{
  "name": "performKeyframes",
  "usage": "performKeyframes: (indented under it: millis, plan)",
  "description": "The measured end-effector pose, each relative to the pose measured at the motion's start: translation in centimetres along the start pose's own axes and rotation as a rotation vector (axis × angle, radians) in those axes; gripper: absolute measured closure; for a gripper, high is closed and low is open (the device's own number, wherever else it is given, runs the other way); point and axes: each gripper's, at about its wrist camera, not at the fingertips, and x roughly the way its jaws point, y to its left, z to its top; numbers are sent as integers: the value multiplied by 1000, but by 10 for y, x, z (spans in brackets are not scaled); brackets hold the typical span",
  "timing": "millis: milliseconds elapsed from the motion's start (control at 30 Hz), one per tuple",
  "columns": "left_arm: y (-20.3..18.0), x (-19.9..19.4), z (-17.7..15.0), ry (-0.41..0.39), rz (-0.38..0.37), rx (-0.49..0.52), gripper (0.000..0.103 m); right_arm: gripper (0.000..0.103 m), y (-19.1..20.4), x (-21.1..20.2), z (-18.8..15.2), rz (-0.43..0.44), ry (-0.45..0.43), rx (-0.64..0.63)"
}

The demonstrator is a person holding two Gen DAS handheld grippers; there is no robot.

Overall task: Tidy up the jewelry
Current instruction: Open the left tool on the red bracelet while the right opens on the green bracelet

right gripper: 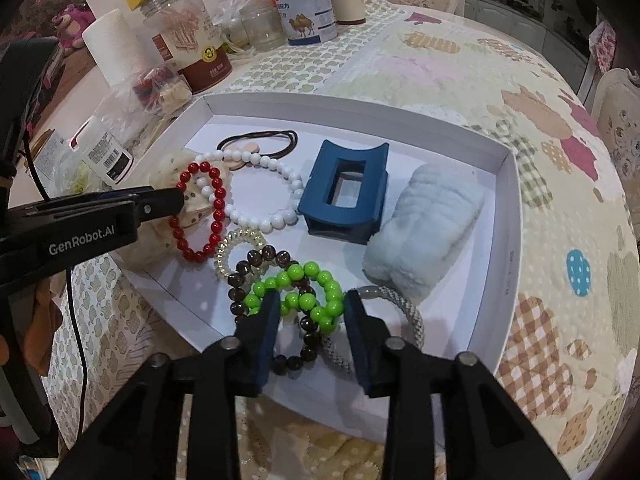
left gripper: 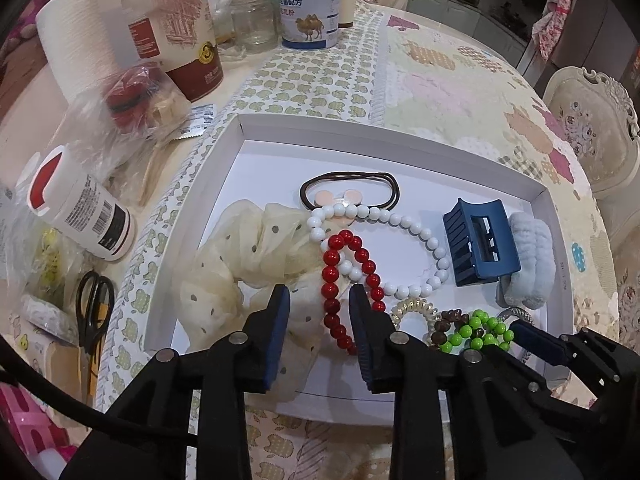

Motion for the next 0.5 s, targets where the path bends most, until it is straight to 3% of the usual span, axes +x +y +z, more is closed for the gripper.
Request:
performKeyframes:
  millis: [500]
  plan:
    - [-1,-32,-10,-58,23,-18,76,57,0,-41,0,-39,-117,70]
